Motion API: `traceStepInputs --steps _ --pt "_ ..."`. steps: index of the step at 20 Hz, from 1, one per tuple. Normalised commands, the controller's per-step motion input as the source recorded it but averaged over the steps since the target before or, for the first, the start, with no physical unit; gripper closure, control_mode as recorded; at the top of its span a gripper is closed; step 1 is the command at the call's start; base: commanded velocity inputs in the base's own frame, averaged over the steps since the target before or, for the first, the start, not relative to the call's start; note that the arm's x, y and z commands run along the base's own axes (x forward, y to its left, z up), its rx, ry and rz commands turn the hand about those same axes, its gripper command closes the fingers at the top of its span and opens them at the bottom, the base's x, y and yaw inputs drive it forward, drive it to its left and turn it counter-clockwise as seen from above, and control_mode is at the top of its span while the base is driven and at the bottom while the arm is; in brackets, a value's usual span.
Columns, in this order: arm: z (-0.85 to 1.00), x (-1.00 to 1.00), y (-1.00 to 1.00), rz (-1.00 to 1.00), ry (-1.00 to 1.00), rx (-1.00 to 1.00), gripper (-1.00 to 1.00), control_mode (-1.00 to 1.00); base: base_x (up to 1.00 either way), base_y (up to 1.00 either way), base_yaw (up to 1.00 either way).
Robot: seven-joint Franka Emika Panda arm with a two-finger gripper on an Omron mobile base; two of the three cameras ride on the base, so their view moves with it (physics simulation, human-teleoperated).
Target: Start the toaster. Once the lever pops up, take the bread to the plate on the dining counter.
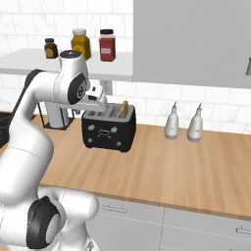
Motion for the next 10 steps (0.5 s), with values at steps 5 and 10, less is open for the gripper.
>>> traceStepInputs --steps 5,10 --pt "-0.09 -0.08 -0.18 0.00 0.01 0.00 -1.00 -1.00 0.00 0.00 0.00" --pt "-0.33 -0.24 -0.52 0.00 0.00 0.00 -1.00 -1.00 0.00 0.00 0.00"
